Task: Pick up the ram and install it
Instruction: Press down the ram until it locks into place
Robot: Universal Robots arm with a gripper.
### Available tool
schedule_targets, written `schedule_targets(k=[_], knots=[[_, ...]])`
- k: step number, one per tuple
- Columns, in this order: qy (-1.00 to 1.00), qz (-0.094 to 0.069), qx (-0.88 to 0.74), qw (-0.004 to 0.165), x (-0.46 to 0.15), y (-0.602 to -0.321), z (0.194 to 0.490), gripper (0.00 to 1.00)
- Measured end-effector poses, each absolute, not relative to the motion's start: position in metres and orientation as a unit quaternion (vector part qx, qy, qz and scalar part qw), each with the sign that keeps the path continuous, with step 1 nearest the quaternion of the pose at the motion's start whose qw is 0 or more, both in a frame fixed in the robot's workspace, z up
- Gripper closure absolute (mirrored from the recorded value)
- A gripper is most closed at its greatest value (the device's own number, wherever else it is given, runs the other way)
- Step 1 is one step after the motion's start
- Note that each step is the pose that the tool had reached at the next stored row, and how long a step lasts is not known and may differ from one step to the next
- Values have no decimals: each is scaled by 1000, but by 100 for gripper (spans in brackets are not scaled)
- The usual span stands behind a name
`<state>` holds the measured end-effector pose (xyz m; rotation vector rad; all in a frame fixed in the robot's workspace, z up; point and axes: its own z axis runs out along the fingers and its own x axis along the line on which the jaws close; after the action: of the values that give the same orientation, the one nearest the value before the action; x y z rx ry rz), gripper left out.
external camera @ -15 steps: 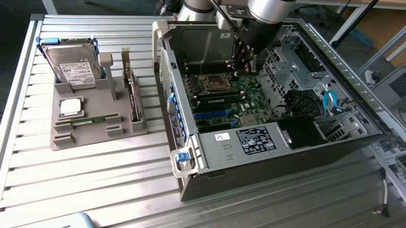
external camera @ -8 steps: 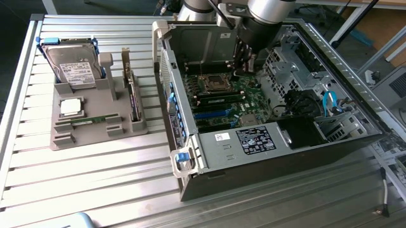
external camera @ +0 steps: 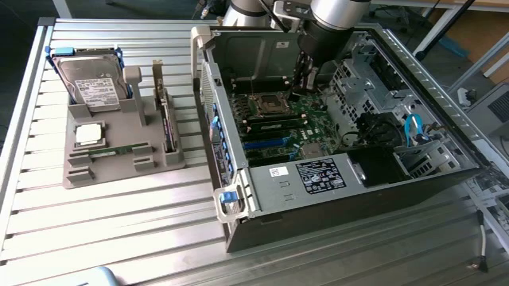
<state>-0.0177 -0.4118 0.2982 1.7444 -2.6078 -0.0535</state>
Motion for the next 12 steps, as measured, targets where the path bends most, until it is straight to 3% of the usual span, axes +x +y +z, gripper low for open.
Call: schedule_targets(k=[12], knots=[[-888,-17,460,0,-18,-412,298,90]])
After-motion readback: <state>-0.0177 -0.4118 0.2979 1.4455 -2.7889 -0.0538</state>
